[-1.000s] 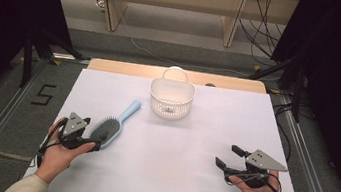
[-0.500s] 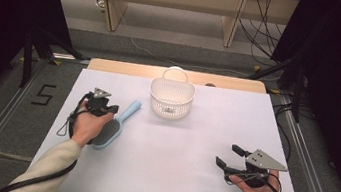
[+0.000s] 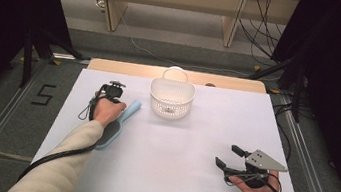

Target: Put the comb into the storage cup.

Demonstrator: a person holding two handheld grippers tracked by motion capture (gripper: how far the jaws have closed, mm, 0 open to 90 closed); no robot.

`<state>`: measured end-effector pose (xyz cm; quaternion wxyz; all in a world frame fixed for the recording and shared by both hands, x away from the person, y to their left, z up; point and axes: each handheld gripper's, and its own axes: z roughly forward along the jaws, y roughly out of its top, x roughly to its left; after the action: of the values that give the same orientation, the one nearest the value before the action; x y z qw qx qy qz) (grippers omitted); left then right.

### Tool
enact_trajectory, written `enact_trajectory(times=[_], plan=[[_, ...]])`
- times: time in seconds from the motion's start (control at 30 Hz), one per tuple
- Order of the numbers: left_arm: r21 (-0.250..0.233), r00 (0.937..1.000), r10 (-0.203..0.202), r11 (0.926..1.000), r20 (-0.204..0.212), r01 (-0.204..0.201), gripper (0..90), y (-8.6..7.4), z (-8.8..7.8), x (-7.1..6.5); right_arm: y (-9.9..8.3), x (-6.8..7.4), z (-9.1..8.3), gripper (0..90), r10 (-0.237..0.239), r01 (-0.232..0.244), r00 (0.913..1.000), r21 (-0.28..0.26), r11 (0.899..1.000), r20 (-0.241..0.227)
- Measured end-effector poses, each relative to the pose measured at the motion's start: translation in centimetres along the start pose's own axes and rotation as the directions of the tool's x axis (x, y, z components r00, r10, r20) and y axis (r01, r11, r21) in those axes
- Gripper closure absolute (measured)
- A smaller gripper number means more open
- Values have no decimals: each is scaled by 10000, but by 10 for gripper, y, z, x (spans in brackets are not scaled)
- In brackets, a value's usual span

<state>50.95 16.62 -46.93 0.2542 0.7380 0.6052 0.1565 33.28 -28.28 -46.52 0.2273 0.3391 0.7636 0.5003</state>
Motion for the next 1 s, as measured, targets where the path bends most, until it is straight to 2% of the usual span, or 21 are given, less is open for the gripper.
enact_trajectory(times=[0.13,0.27,0.33,0.5,0.67,0.8,0.93,1.0], plan=[[80,10000,-49,10000,12,49,900,0,2,-3,0,0,0,256,10,-9,10000,66,10000,-73],[432,10000,-37,9991,-83,41,900,2,5,-4,-1,1,1,256,-5,8,9999,173,9998,-169],[451,9999,-50,9990,-115,56,900,3,6,-4,-1,1,1,256,0,3,9998,179,9998,-181],[607,10000,49,9981,-2,-49,900,3,5,-6,-1,1,1,256,5,-2,9998,193,9998,-198],[769,9994,277,9966,184,-290,900,1,4,-12,-1,1,1,256,-6,9,9998,182,9998,-197],[893,9986,499,9947,163,-512,900,0,2,-16,-1,1,1,256,-7,11,9998,178,9998,-208],[1183,9963,860,9892,81,-863,900,1,-2,-24,-1,1,1,255,-18,22,9997,173,9998,-232],[1209,9959,899,9885,95,-904,900,1,-2,-25,-1,1,0,255,-12,16,9997,173,9998,-231]])
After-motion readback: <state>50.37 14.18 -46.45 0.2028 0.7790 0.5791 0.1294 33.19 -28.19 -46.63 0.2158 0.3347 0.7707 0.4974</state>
